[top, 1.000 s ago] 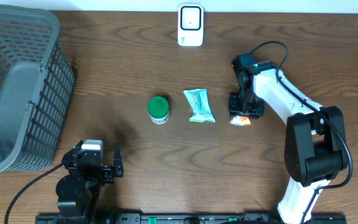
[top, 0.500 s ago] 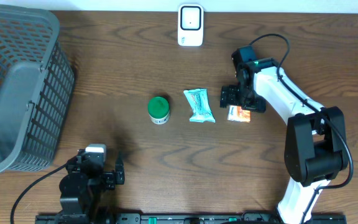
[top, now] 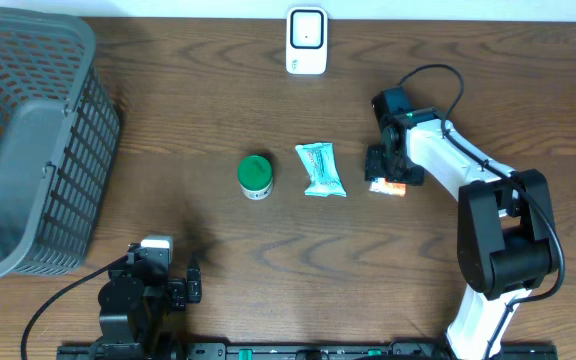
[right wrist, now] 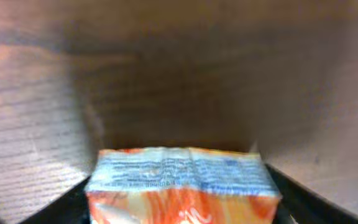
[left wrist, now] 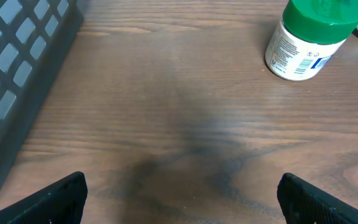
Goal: Scan the item barcode
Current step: 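Lift the Kleenex pack off the table with right gripper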
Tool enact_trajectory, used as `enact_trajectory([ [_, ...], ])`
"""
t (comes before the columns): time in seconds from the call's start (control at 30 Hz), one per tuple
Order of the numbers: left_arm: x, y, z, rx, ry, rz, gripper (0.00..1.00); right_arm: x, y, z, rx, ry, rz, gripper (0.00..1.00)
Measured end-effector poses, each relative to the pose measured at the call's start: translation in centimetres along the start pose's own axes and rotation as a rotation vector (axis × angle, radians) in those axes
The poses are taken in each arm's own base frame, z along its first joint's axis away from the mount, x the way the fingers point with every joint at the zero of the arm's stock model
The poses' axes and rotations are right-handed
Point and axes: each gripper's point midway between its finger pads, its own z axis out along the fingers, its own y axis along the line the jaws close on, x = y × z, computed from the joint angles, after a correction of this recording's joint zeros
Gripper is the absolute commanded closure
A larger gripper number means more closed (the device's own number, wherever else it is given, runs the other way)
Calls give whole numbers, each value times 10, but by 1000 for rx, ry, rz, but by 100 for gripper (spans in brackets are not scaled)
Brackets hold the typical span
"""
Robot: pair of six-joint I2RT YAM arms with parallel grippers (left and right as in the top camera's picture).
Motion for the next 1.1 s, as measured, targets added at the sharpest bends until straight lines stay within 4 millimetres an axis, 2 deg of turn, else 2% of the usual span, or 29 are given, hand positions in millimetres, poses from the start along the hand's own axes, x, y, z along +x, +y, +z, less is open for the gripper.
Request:
enact_trajectory([
  [0.23,0,0,0,0,0,0,2,1,-2,0,12,4,3,48],
  [0.37,0,0,0,0,0,0,2,23,-4,-8,12,110,-4,49],
  [0.5,0,0,0,0,0,0,2,42,-4,-31,-1,235,-15,49],
  [0.63,0,0,0,0,1,0,2,59,0,-65,-35,357,-30,49],
  [0.77,0,0,0,0,2,0,2,70,13,-92,-131,442,-61,51],
  [1.0,0,0,0,0,2,0,2,90,36,-114,-303,552,-97,51],
  [1.1,0,0,0,0,2,0,2,89,42,-114,-341,545,-108,50],
])
